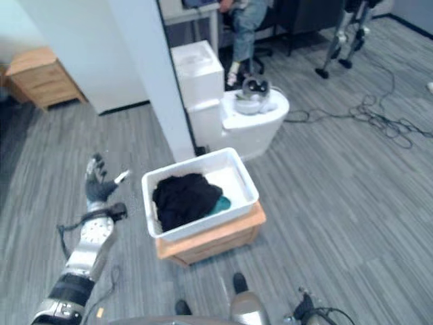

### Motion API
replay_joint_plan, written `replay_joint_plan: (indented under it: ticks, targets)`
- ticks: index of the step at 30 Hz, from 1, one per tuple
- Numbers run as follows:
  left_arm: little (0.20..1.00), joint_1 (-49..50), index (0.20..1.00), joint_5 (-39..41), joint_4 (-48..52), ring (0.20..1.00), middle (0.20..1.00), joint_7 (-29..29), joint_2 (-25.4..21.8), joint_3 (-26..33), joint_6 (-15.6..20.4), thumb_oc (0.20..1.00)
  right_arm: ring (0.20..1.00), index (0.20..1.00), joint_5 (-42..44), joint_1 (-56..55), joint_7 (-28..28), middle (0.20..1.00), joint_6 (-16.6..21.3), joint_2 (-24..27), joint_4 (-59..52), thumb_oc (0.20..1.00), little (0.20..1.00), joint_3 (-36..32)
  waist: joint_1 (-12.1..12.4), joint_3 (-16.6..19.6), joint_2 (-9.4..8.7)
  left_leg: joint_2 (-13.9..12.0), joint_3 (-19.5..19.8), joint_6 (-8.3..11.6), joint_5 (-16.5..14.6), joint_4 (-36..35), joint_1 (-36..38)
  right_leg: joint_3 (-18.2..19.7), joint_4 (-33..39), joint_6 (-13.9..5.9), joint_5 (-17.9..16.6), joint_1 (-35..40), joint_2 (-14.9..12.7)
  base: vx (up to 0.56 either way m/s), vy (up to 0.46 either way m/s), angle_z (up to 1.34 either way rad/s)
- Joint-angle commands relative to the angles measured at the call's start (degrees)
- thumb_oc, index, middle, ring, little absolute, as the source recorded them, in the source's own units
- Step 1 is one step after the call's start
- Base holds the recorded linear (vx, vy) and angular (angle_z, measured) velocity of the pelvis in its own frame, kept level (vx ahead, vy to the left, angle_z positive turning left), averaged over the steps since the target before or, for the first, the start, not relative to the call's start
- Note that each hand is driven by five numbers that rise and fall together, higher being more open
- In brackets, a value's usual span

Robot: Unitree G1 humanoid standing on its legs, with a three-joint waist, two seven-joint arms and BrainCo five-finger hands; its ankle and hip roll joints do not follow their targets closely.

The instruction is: Tidy up the quilt and then pick up the clothes from the bed and put them into the laundry hamper.

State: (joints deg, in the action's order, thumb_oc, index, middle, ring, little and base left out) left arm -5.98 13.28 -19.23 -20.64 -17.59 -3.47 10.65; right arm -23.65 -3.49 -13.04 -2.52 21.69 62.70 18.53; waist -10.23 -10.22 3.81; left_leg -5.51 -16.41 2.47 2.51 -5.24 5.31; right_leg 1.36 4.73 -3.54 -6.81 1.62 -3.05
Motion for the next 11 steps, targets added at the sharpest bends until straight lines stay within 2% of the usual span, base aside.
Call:
replay_joint_plan:
  ticks: [1,2,3,4,5,6,7,8,10,11]
  targets:
    - [1.0,2.09,1.0,-4.46,-12.77,1.0,1.0,0.48,-2.81,0.46,-3.32,1.0,1.0,1.0,1.53,4.8,-0.3,1.0,-0.34,-2.13,4.24,1.0,1.0,0.4,1.6,1.16,-4.36,-2.72,-1.36,4.21,-3.41,0.24,3.15,-0.25,0.27,-4.78,8.13,2.44,-3.59,-0.03,0.014,0.23]
    - [1.0,3.24,1.0,-6.55,-18.77,1.0,1.0,1.26,-2.39,0.35,-4.85,1.0,1.0,1.0,2.18,5.83,-0.47,1.0,-0.36,-2.55,4.42,1.0,1.0,0.27,1.95,1.17,-4.35,-2.64,-1.22,4.08,-3.59,0.24,3.4,-0.44,0.27,-4.8,8.29,2.72,-3.65,-0.02,0.014,0.18]
    - [1.0,3.16,1.0,-6.55,-18.85,1.0,1.0,1.26,-2.4,0.36,-4.8,1.0,1.0,1.0,2.19,5.89,-0.48,1.0,-0.35,-2.56,4.44,1.0,1.0,0.28,1.98,1.25,-4.34,-2.68,-1.26,4.11,-3.43,0.24,3.2,-0.39,0.27,-4.74,8.14,2.49,-3.59,-0.02,0.03,0.15]
    - [1.0,4.47,1.0,-6.66,-31.05,1.0,1.0,2.18,-0.73,0.55,-6.83,1.0,1.0,1.0,3.1,7.6,-0.62,1.0,-0.35,-3.15,4.83,1.0,1.0,0.75,2.58,1.49,-4.3,-2.56,-1.11,4.02,-3.61,0.24,3.45,-0.69,0.27,-4.78,8.32,2.83,-3.68,-0.02,0.013,0.09]
    - [1.0,4.39,1.0,-6.65,-31.12,1.0,1.0,2.18,-0.74,0.56,-6.79,1.0,1.0,1.0,3.11,7.65,-0.62,1.0,-0.34,-3.17,4.85,1.0,1.0,0.75,2.62,1.59,-4.28,-2.61,-1.15,4.04,-3.46,0.24,3.24,-0.64,0.27,-4.72,8.18,2.6,-3.63,-0.01,0.039,0.0]
    - [1.0,5.25,1.0,-7.25,-43.74,1.0,1.0,2.29,1.0,0.85,-9.16,1.0,1.0,1.0,2.83,9.91,-0.76,1.0,-0.52,-4.03,5.48,1.0,1.0,2.43,3.35,1.92,-4.35,-2.47,-0.77,3.92,-3.69,0.24,3.52,-0.89,0.27,-4.75,8.41,3.03,-3.77,0.0,0.0,0.0]
    - [1.0,5.18,1.0,-7.24,-43.81,1.0,1.0,2.29,1.0,0.87,-9.12,1.0,1.0,1.0,2.84,9.96,-0.77,1.0,-0.51,-4.04,5.5,1.0,1.0,2.43,3.37,2.02,-4.34,-2.51,-0.8,3.94,-3.55,0.24,3.32,-0.84,0.27,-4.7,8.29,2.8,-3.72,-0.01,0.047,0.03]
    - [1.0,6.14,1.0,-8.97,-51.87,1.0,1.0,2.75,2.1,0.79,-10.98,1.0,1.0,1.0,2.15,11.82,-0.55,1.0,-0.41,-4.79,5.51,1.0,1.0,4.46,4.09,2.35,-4.49,-2.31,-0.52,3.83,-3.87,0.24,3.63,-0.94,0.27,-4.75,8.39,3.14,-3.92,-0.01,0.033,0.09]
    - [1.0,6.6,1.0,-9.97,-54.04,1.0,1.0,3.26,2.42,0.64,-11.37,1.0,1.0,1.0,2.1,12.48,-0.49,1.0,-0.25,-5.06,5.21,1.0,1.0,5.14,4.3,2.66,-4.51,-2.28,-0.52,3.83,-3.79,0.24,3.38,-0.88,0.27,-4.72,8.26,2.88,-3.9,-0.01,0.033,0.12]
    - [1.0,7.08,1.0,-14.63,-56.07,1.0,1.0,4.08,2.48,-1.44,-11.85,1.0,1.0,1.0,2.14,13.71,-0.25,1.0,0.26,-5.44,4.4,1.0,1.0,6.36,4.6,2.94,-4.67,-2.19,-0.47,3.79,-3.89,0.24,3.38,-0.97,0.27,-4.73,8.19,2.92,-3.95,-0.02,0.031,0.13]
